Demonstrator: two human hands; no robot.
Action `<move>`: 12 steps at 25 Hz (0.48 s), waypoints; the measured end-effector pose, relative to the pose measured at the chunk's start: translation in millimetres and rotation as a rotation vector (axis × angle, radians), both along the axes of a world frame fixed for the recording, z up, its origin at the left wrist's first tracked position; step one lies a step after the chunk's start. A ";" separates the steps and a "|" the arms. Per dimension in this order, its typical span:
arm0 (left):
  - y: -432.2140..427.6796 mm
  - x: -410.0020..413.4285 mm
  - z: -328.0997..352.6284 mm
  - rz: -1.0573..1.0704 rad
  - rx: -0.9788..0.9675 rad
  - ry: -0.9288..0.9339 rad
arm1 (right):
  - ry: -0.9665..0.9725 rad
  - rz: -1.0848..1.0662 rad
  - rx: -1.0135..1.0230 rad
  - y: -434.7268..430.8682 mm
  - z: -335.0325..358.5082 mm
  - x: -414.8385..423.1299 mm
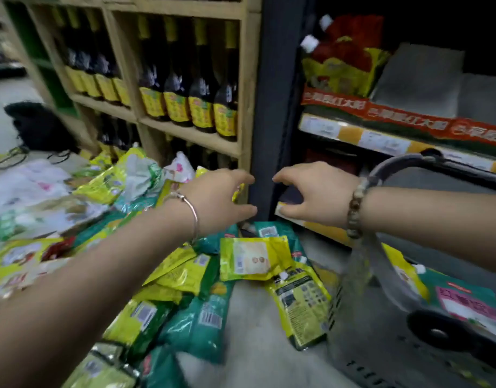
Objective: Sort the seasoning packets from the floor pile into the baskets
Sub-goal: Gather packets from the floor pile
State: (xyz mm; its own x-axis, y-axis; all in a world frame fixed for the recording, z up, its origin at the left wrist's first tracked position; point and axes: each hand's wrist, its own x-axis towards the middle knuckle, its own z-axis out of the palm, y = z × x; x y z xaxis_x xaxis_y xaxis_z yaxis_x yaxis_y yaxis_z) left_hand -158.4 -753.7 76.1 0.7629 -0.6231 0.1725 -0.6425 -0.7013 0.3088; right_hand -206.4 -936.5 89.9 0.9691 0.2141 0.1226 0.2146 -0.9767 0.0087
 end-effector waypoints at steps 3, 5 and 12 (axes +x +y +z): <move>39.3 -3.9 -49.5 0.093 -0.002 0.096 | 0.132 -0.020 -0.124 44.8 -51.3 18.1; 55.8 -5.7 -85.9 0.142 0.022 0.151 | 0.224 -0.065 -0.143 67.3 -93.6 25.0; 71.8 -20.1 -194.6 0.198 -0.067 0.521 | 0.666 -0.446 -0.192 42.4 -245.4 10.0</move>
State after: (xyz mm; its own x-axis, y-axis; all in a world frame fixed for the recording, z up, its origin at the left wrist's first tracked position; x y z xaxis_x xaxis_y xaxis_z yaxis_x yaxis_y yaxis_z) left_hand -178.5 -681.9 -118.5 0.8593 -0.4598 -0.2241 -0.2514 -0.7612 0.5978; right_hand -196.5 -894.1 -155.5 0.8247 -0.2497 -0.5074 -0.1743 -0.9658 0.1920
